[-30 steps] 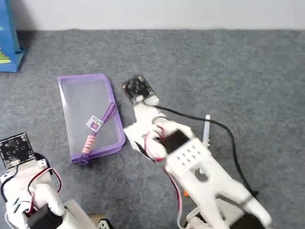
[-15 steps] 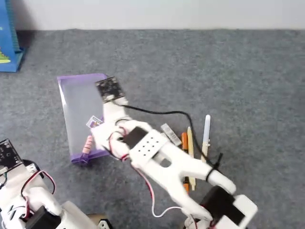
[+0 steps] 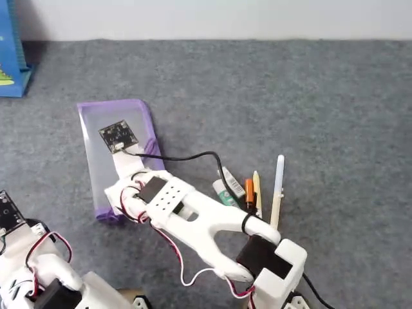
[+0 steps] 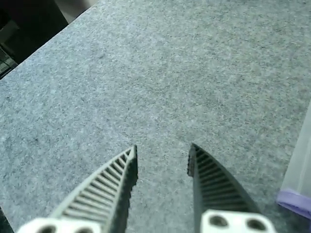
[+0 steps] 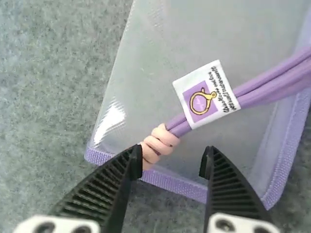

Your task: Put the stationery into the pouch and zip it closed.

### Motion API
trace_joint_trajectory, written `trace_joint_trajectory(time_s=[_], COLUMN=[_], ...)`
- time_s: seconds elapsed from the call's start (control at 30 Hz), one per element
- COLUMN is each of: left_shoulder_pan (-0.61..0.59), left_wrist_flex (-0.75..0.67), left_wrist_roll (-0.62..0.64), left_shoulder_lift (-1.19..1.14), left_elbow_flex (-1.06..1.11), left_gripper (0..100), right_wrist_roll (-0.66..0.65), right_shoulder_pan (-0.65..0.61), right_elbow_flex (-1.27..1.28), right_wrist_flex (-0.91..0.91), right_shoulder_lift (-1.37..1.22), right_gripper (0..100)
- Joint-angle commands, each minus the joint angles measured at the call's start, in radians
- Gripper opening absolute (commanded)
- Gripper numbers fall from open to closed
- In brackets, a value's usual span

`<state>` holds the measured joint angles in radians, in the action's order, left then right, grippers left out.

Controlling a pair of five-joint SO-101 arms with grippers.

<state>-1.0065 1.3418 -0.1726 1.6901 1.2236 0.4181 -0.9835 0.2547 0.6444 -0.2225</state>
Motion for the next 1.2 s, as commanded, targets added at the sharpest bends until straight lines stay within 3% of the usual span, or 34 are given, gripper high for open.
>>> trace_joint_trajectory(time_s=[0.0, 0.67, 0.9, 1.17], left_shoulder_pan=[-0.006, -0.006, -0.006, -0.006], left_wrist_flex=[-0.031, -0.031, -0.031, -0.031], left_wrist_roll=[0.009, 0.009, 0.009, 0.009], left_shoulder_lift=[0.0, 0.0, 0.0, 0.0], left_elbow_flex=[-0.013, -0.012, -0.012, -0.012], left_gripper=[17, 17, 17, 17], right_wrist_roll=[0.011, 0.063, 0.0, -0.008], right_shoulder_pan=[-0.024, -0.038, -0.03, 0.071], right_elbow_flex=[-0.061, -0.097, -0.124, -0.187], right_wrist_flex=[-0.013, -0.045, -0.031, 0.217], right_shoulder_lift=[0.007, -0.01, -0.111, -0.104], right_gripper=[21.2, 21.2, 21.1, 21.1])
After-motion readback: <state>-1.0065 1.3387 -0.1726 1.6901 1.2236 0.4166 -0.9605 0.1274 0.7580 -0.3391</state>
